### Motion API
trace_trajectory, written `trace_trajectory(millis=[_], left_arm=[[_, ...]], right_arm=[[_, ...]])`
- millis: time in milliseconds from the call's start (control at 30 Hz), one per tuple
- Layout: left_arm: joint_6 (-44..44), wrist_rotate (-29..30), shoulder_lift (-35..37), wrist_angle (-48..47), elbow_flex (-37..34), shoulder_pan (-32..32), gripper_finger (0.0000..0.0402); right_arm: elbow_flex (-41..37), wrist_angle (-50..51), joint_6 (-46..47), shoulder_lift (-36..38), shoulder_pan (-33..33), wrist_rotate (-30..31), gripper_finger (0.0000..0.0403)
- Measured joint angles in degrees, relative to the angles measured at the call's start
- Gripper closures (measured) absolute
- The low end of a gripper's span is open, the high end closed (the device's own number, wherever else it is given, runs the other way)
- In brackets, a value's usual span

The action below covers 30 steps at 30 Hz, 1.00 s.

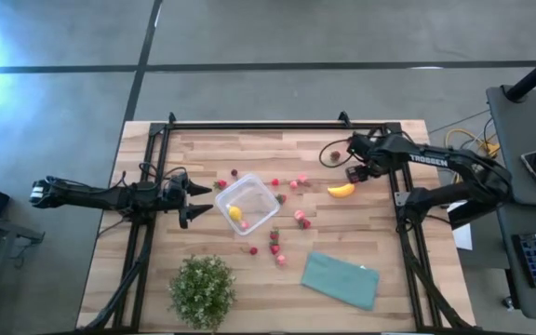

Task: Pick and placing Produce into tupperware
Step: Put the black plum into the transparent bin

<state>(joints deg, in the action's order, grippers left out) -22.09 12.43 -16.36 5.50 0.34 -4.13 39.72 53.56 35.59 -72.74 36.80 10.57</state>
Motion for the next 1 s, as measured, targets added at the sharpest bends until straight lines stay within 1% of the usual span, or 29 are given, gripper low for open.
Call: trace_trajectory(millis=[67, 167, 267, 400, 500, 567, 900, 1000], left_arm=[[0.0, 0.0, 0.0, 0.0, 0.0, 0.0, 0.0109], [0.0, 0.0, 0.0, 0.0, 0.0, 0.0, 0.0109], [0.0, 0.0, 0.0, 0.0, 0.0, 0.0, 0.0109], [0.0, 0.0, 0.0, 0.0, 0.0, 0.0, 0.0109], [0.0, 0.0, 0.0, 0.0, 0.0, 0.0, 0.0109], [0.0, 0.0, 0.0, 0.0, 0.0, 0.0, 0.0109], [0.0, 0.0, 0.0, 0.0, 0.0, 0.0, 0.0109], [0.0, 0.0, 0.0, 0.0, 0.0, 0.0, 0.0109]], right_arm=[[0.0, 0.4, -2.3, -0.9, 0.0, 0.8, 0.0209], [0.2, 2.1, -1.4, -2.0, 0.0, 4.4, 0.0209], [0.3, 1.5, -2.8, -2.1, 0.0, 6.0, 0.0209], [0.3, 1.4, -8.7, -2.7, 0.1, 5.9, 0.0209], [0.3, 1.0, -13.1, -3.9, 0.7, 3.6, 0.0209], [0.3, 0.3, -15.1, -5.0, 1.3, 3.1, 0.0209], [0.3, -2.9, -16.6, -10.3, 5.5, 3.0, 0.0209], [0.3, -6.5, -18.0, -10.6, 5.5, 3.0, 0.0209]])
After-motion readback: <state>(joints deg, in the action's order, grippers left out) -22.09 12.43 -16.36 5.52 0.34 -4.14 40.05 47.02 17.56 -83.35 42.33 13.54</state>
